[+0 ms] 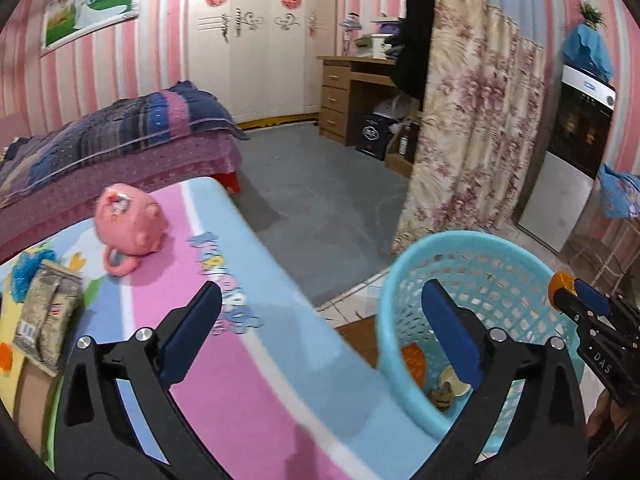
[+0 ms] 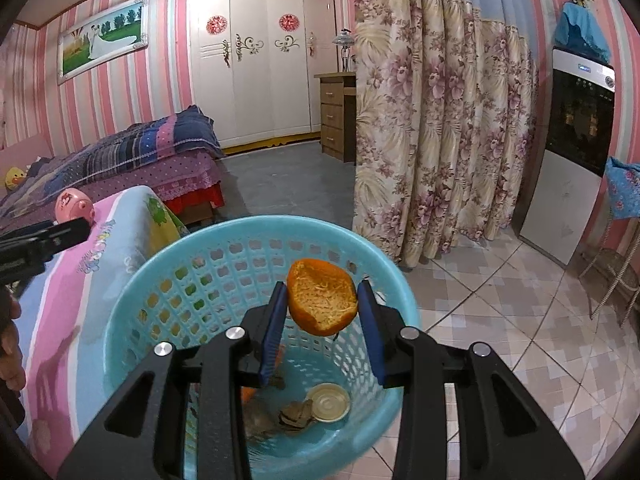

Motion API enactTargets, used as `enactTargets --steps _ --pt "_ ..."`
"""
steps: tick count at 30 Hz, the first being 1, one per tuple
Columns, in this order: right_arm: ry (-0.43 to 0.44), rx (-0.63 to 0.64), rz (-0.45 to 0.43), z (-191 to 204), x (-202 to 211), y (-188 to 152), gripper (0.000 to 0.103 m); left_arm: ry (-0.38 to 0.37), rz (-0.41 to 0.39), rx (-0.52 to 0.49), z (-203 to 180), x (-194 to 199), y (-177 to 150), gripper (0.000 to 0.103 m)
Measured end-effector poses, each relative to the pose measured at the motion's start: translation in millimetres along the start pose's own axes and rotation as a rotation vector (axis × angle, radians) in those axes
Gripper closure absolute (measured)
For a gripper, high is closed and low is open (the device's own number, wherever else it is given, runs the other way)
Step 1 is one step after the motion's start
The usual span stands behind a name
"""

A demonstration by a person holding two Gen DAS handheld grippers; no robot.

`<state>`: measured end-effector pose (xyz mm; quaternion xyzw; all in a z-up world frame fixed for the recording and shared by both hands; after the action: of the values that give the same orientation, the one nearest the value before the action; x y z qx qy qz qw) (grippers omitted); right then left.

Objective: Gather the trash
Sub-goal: 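Move both open tools back over the table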

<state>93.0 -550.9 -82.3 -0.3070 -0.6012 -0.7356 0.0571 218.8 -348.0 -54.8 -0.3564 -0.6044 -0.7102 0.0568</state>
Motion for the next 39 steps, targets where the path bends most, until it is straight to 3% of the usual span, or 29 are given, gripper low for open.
enactTargets --steps 2,11,17,29,39 --pt "0.002 0.006 -0.019 5.6 2.3 3.2 0.028 0.02 -0.002 0.005 7.4 4.6 -0.3 0.006" --pt "0.018 0.047 -0.064 33.6 27.1 16.8 0.007 0.102 -0.009 0.034 49.5 40.6 -1.0 0.006" --pt "0.069 0.083 -0.091 72.4 43.8 27.4 0.005 0.196 -0.024 0.068 100.3 79.6 -7.1 0.006" --pt "0.213 0.198 -0.073 197.1 52.6 30.7 0.005 0.422 0.002 0.226 264.5 124.6 -31.6 0.006" --pt "0.291 0.238 -0.028 298.9 21.4 27.3 0.005 0.503 0.081 0.325 355.5 120.4 -75.6 0.006"
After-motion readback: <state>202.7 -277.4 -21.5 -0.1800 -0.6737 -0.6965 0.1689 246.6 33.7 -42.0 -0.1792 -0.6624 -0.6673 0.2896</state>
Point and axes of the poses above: each gripper's, at about its wrist camera, not at the fingertips, and x roughly against the way its jaws point, z to its left, y to its top, the point moved 4 cm from there along -x, roughly the way its jaws point, and after that the axes turned 4 degrees about y, right-handed, at the moved point
